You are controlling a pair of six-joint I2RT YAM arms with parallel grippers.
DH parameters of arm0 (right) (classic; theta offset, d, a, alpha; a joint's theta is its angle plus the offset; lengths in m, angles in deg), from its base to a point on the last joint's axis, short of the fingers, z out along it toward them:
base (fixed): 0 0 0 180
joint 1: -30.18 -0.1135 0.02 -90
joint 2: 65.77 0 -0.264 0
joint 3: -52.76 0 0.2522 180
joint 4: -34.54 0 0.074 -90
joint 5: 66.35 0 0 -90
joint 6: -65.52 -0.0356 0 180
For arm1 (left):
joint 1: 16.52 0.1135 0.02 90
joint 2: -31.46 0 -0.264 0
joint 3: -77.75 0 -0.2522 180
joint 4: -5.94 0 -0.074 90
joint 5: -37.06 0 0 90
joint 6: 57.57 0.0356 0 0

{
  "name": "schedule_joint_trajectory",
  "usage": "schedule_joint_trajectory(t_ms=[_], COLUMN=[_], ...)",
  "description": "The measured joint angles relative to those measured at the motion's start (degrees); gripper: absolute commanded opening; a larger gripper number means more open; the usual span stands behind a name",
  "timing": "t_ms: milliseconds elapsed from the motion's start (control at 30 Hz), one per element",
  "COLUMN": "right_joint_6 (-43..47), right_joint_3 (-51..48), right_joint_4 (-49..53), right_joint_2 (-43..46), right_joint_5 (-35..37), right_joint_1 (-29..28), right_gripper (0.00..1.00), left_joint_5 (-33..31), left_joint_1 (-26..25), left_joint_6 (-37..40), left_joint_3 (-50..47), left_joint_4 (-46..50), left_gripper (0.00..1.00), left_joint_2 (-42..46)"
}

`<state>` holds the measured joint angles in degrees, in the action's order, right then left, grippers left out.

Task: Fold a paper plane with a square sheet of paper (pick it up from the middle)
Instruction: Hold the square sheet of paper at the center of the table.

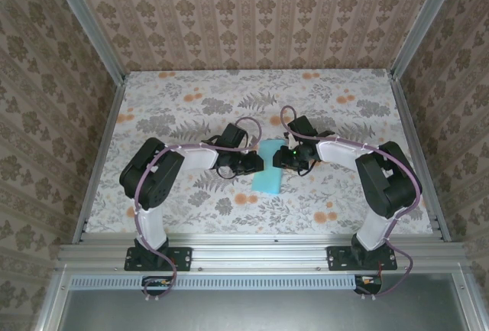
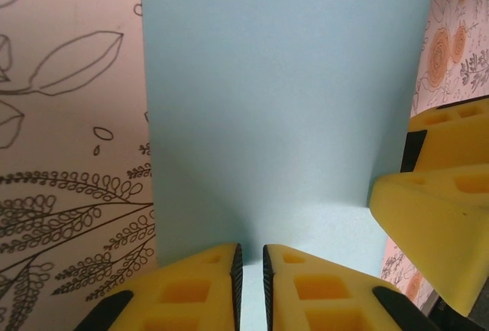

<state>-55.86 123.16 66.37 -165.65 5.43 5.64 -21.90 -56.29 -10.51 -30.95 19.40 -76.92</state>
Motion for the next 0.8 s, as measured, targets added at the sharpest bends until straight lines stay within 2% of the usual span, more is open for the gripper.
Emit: schedule_joint_trajectory(t_ms=[467,800], right_joint_6=[3.3,4.7], right_joint_3=[-0.1,-0.3], right_joint_4=[0.4,0.6], right_joint_2=[-0.4,-0.4], right_joint_5=[0.0,0.0], right_joint_1=[0.3,0.8], right_gripper=[0.35,0.35], left_joint_5=[0.1,-0.3], left_joint_1=[1.7,2.4], left_joint_6=[2.0,4.0], left_joint_3=[3.0,3.3], left_joint_4=[4.8,7.9], left_gripper=[0.32,0.35], left_joint_2=[5.2,5.9])
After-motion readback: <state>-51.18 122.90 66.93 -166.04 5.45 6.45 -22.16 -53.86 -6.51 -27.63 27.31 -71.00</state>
